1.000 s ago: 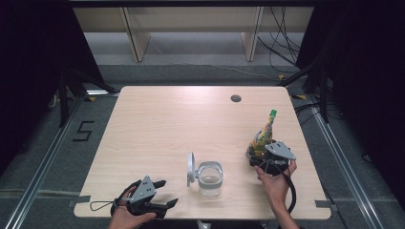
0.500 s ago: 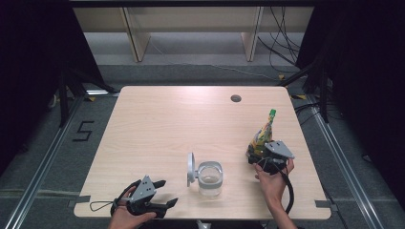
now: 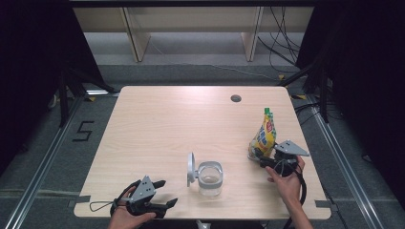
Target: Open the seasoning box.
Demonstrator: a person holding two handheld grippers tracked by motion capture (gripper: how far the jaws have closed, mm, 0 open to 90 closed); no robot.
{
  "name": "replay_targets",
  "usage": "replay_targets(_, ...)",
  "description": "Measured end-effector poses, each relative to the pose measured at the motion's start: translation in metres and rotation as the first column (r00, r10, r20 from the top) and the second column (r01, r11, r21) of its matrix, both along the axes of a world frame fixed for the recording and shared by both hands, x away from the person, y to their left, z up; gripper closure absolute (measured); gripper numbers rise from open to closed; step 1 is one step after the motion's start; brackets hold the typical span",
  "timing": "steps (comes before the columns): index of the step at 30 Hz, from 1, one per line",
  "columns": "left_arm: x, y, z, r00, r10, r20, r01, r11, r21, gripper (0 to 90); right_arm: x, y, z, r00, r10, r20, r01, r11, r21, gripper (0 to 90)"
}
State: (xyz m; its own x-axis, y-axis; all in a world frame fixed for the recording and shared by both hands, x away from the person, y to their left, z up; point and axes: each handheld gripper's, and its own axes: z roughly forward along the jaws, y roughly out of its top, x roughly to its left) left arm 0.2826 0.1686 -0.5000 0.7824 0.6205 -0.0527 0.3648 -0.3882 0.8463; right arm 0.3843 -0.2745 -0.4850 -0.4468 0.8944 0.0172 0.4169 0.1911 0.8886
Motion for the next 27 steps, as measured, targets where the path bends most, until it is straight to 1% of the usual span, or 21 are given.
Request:
replay_targets(1,0.000,0.000,0.000,1.0000,0.000,0.000,0.000,1.0000,0.000,25.4,0.000,0.000,0.000,1.0000,0.000,0.000,0.000,1.000,0.000,30.9)
replay_targets(2,0.001,0.001,0.000,0.9998,-0.016,0.009,0.016,0.9999,0.004,25.4,0.004,-0.006,0.000,0.9988,0.042,0.025,-0.041,0.999,-0.031,31.5)
replay_targets(3,0.000,0.000,0.000,0.9999,-0.011,-0.007,0.011,0.9999,-0.003,25.4,0.004,-0.009,0.001,0.9982,0.058,0.018,-0.057,0.998,-0.033,31.7)
replay_targets(4,0.000,0.000,0.000,0.9999,-0.009,-0.007,0.009,0.9999,-0.004,25.4,0.006,-0.015,0.002,0.9942,0.106,0.018,-0.105,0.994,-0.041,32.7)
replay_targets(6,0.000,0.000,0.000,0.9999,-0.009,-0.009,0.009,0.9999,-0.009,25.4,0.007,-0.017,0.002,0.9922,0.121,0.026,-0.120,0.992,-0.048,32.9)
replay_targets(7,0.000,0.000,0.000,0.9999,-0.011,-0.009,0.011,0.9999,-0.009,25.5,0.007,-0.020,0.002,0.9901,0.136,0.036,-0.134,0.990,-0.053,33.0)
replay_targets(8,-0.001,-0.001,0.000,1.0000,-0.006,-0.002,0.006,0.9998,-0.017,25.4,0.008,-0.024,0.002,0.9857,0.168,0.009,-0.168,0.985,-0.042,33.1)
replay_targets(9,-0.001,-0.001,0.000,0.9999,-0.011,0.005,0.011,0.9999,-0.001,25.4,0.011,-0.026,0.002,0.9821,0.187,0.020,-0.186,0.981,-0.049,33.1)
replay_targets(13,0.000,-0.001,0.000,0.9999,-0.012,-0.004,0.012,0.9999,-0.006,25.4,0.010,-0.026,0.000,0.9825,0.181,0.045,-0.179,0.983,-0.047,32.9)
replay_targets(14,0.001,0.000,0.000,0.9997,-0.022,0.012,0.022,0.9997,0.013,25.5,0.005,-0.020,-0.001,0.9924,0.118,0.036,-0.117,0.993,-0.014,30.5)
replay_targets(15,0.001,0.000,0.000,0.9997,-0.022,0.012,0.022,0.9997,0.013,25.4,0.005,-0.020,-0.001,0.9924,0.118,0.036,-0.117,0.993,-0.014,30.5)
replay_targets(16,0.001,0.000,0.000,0.9996,-0.020,0.017,0.020,0.9996,0.019,25.5,0.005,-0.017,-0.004,0.9934,0.087,0.075,-0.086,0.996,-0.013,22.8)
replay_targets(17,0.001,-0.001,0.000,0.9997,-0.020,0.011,0.020,0.9998,0.010,25.5,0.004,-0.014,-0.004,0.9960,0.063,0.064,-0.063,0.998,0.002,18.9)
replay_targets(19,0.000,-0.001,0.000,0.9997,-0.024,0.010,0.024,0.9997,0.008,25.5,0.002,-0.008,-0.006,0.9975,0.033,0.063,-0.033,0.999,0.008,17.6)
replay_targets(20,0.000,-0.001,0.000,0.9997,-0.024,0.010,0.024,0.9997,0.008,25.5,0.001,-0.005,-0.007,0.9979,0.017,0.063,-0.018,1.000,0.011,14.9)
replay_targets(21,0.000,-0.001,0.000,0.9997,-0.021,0.009,0.021,0.9997,0.014,25.5,0.000,-0.003,-0.008,0.9979,0.001,0.065,-0.003,0.999,0.035,16.0)
replay_targets(23,0.000,-0.001,0.000,0.9997,-0.020,0.013,0.019,0.9998,0.010,25.4,0.000,-0.002,-0.008,0.9976,-0.016,0.067,0.013,0.999,0.049,15.1)
replay_targets(24,0.000,-0.001,-0.001,0.9997,-0.022,0.013,0.022,0.9997,0.014,25.4,0.000,-0.001,-0.009,0.9965,-0.039,0.074,0.034,0.996,0.077,15.4)
replay_targets(25,0.000,-0.002,-0.001,0.9999,-0.012,0.009,0.012,0.9999,0.010,25.5,0.002,-0.001,-0.011,0.9952,-0.047,0.086,0.039,0.996,0.086,15.4)
replay_targets(26,-0.001,-0.003,-0.002,0.9999,-0.011,-0.010,0.011,0.9999,-0.005,25.5,0.002,0.003,-0.013,0.9926,-0.097,0.073,0.088,0.990,0.111,15.4)
replay_targets(27,-0.001,-0.003,-0.002,0.9998,-0.014,-0.011,0.014,0.9999,-0.004,25.5,0.004,0.003,-0.015,0.9920,-0.094,0.084,0.086,0.991,0.103,15.5)
